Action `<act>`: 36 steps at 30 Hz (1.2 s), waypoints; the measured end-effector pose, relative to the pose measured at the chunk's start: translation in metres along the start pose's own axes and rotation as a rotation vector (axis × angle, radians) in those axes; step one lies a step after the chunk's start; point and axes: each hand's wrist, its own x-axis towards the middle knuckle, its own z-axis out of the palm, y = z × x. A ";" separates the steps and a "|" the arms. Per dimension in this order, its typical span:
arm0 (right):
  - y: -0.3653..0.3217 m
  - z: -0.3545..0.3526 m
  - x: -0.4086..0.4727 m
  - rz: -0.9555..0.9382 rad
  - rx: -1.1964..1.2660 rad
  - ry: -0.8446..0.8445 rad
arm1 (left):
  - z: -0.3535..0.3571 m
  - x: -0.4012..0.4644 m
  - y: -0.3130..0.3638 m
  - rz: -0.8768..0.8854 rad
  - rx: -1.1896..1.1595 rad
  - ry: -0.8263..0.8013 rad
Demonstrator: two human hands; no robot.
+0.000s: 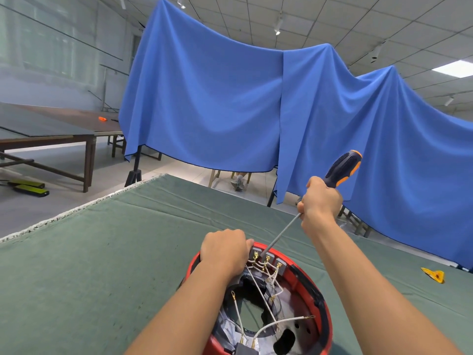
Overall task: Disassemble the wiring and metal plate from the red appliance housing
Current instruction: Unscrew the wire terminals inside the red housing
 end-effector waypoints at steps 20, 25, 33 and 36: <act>0.007 -0.008 -0.026 -0.268 0.147 -0.057 | 0.000 -0.001 0.000 -0.003 0.002 0.000; 0.007 -0.005 -0.030 -0.320 0.125 -0.114 | -0.001 -0.002 0.001 -0.005 0.011 -0.006; -0.006 0.008 -0.023 -0.258 -0.041 -0.113 | -0.002 -0.004 0.001 -0.010 -0.032 -0.021; -0.008 0.009 -0.020 -0.227 -0.056 -0.090 | -0.003 -0.005 0.001 -0.013 -0.043 -0.029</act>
